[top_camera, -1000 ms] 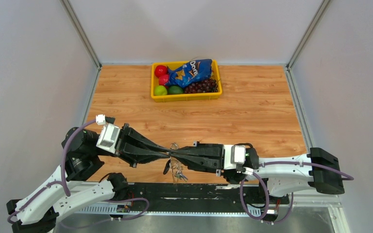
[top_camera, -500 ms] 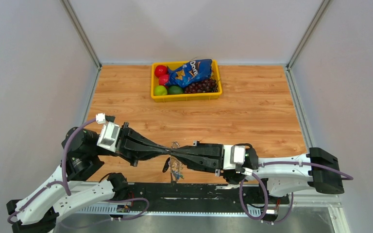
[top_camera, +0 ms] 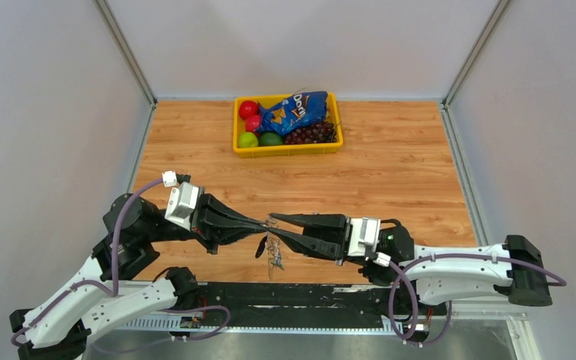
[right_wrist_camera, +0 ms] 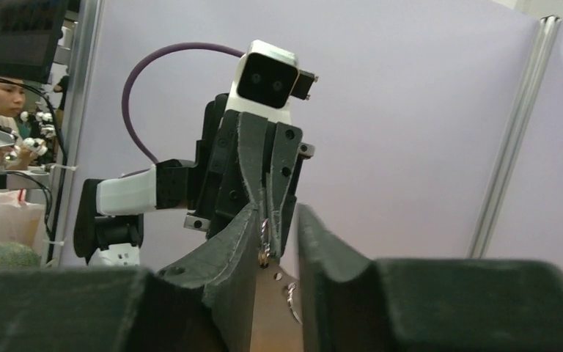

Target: Put the keys on the keyring

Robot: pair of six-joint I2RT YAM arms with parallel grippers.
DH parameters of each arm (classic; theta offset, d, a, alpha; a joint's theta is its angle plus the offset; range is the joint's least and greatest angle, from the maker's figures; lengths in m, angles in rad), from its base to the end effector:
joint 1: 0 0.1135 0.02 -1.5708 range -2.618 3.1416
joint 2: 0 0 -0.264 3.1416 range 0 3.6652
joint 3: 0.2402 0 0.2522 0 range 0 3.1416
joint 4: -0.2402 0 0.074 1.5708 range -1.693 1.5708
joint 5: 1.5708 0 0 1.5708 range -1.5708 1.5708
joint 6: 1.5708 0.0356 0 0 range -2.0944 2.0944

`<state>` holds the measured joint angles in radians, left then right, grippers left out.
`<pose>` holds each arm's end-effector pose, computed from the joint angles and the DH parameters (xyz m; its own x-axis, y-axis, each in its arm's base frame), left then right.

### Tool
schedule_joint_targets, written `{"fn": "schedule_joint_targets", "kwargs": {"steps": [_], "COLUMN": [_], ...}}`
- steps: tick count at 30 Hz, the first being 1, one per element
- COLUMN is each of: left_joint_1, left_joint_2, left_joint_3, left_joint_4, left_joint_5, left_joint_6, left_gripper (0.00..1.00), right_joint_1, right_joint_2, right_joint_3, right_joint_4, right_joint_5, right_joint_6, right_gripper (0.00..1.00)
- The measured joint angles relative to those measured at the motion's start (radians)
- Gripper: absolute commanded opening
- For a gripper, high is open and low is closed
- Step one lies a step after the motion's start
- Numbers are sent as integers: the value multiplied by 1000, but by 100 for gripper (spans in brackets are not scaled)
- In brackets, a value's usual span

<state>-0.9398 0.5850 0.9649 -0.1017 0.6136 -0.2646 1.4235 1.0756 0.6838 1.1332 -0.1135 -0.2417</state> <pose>0.0450 -0.0963 0.4342 -0.1017 -0.2232 -0.9694 0.9948 -0.0240 -0.0988 0.0290 0.2227 0.3816 0.3344 0.6335 -0.6978 -0.9424 0.2213 -0.2508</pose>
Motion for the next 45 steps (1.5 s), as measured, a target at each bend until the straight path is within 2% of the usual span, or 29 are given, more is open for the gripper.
{"fn": "schedule_joint_targets", "kwargs": {"steps": [5,10,18,25,32,45], "left_joint_1": [0,0,0,0,0,0], "left_joint_2": [0,25,149,257,314,349], "left_joint_3": [18,86,225,298,308,306], "left_joint_4": [-78,-217,-470,-655,-774,-848], "left_joint_5": [-34,-90,-178,-206,-206,-93], "left_joint_6": [24,70,140,193,215,219], "left_gripper": [0,0,0,0,0,0], "right_joint_1": [0,0,0,0,0,-12], "right_joint_2": [-111,-203,-197,-108,-34,37], "right_joint_3": [2,141,453,581,615,644], "right_joint_4": [-158,-544,-1175,-1588,-1805,-1861], "right_joint_5": [85,197,330,302,196,91], "right_joint_6": [-21,-29,9,82,112,92], "right_gripper": [49,55,55,52,50,38]}}
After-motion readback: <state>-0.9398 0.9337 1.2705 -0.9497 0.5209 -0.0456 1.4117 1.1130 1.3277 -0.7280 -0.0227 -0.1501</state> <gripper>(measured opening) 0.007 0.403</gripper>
